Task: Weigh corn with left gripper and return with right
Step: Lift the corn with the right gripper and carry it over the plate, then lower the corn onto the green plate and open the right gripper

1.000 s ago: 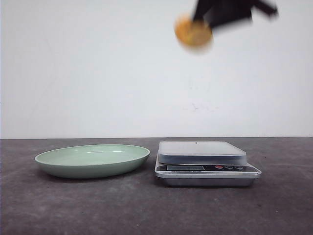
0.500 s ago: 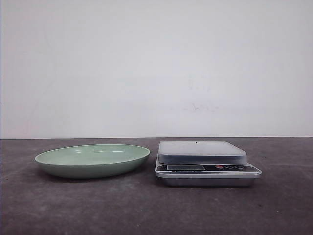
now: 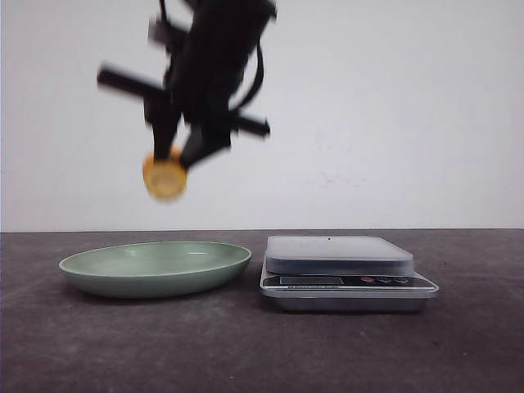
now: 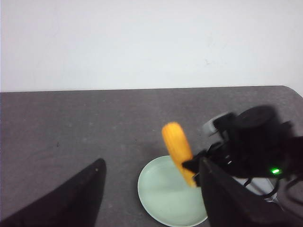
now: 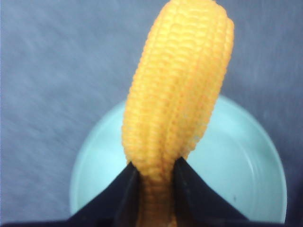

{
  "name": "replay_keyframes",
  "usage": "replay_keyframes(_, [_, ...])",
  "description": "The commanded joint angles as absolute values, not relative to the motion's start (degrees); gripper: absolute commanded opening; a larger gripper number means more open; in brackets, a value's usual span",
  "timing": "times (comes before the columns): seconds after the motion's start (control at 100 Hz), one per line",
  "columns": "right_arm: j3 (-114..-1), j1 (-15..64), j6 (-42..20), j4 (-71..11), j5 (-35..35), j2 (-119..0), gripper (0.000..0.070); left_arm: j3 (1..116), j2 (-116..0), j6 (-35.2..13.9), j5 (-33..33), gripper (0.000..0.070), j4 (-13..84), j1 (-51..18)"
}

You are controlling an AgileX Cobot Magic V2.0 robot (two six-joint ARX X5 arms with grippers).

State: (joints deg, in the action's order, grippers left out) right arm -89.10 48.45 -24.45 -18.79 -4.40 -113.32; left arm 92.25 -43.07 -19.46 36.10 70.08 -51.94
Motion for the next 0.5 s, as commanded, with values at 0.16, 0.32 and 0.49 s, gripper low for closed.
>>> replay_keyframes(0.16, [-90.5,49.8,-26.9,-20.0,-4.5,-118.7,0.0000,93.2,-43.4,-18.9,36.5,0.0348,69.8,-52.5])
replay_keyframes(0.32, [-90.5,49.9,-27.2,-20.6,-4.6,-119.5,0.0007,93.2,-43.4,-18.9,36.5,0.0348,70.5,-52.5])
replay_keyframes(0.49, [-90.5,50.1,-28.1,-20.2,-4.6,-119.5,0.0408,93.2,-43.4,-18.9,36.7,0.0348,71.1,-52.5])
